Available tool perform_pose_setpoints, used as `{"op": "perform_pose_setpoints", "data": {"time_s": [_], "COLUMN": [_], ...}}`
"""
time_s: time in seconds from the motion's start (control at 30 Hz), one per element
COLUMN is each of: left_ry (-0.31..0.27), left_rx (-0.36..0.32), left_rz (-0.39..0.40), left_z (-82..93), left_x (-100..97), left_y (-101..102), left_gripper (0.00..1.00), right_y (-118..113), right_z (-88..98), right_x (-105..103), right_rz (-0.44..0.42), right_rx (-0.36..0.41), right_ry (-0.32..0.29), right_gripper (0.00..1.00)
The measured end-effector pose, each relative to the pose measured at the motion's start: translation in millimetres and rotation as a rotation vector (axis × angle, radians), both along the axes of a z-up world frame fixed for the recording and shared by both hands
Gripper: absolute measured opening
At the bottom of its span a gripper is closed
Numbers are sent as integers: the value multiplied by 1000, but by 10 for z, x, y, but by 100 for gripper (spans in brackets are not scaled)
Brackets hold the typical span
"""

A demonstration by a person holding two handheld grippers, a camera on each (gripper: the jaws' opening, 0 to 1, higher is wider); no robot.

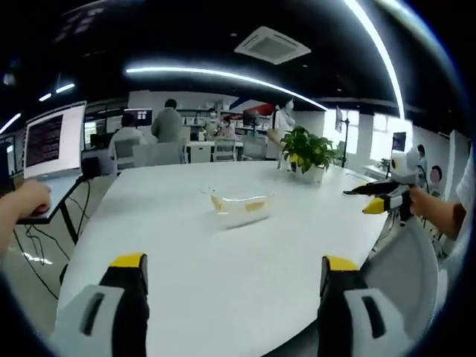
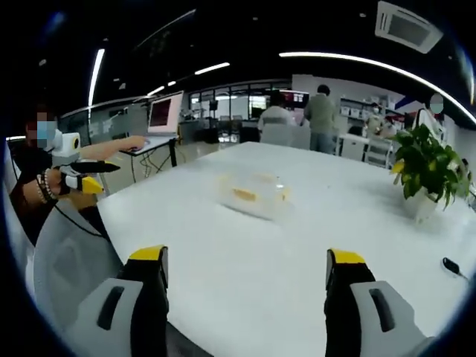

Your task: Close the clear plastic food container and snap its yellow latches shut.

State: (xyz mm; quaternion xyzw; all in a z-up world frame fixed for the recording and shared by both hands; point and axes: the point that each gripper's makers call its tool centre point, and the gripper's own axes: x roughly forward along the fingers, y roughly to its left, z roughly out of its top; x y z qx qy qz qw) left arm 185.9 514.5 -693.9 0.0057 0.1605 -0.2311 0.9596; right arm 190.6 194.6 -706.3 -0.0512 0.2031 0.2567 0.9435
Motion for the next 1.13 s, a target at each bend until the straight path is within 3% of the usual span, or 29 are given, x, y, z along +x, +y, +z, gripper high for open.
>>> {"op": "perform_pose_setpoints", "data": {"time_s": [0.2, 0.27, 0.43, 0.63, 0.77, 1.13], "left_ry": [22, 36, 40, 70, 66, 75], "left_rx": [-4, 13, -31, -30, -49, -44], "left_rz": [21, 27, 50, 41, 49, 47], "left_z": [-158, -212, -259, -382, -371, -392], "left_x": [-110, -133, -171, -224, -235, -249], "left_y": [-10, 7, 26, -28, -9, -12], "left_gripper": [94, 94, 94, 93, 93, 92], "right_y": [-5, -14, -90, -103, -63, -63], "right_z": [-95, -102, -80, -245, -322, -355], "right_x": [-129, -162, -200, -296, -338, -342], "right_rz": [-15, -48, -99, -116, -114, -123], "right_rx": [24, 81, 127, 122, 120, 114], "right_ry": [19, 47, 23, 55, 75, 79], "right_gripper": [94, 94, 93, 93, 92, 91]}}
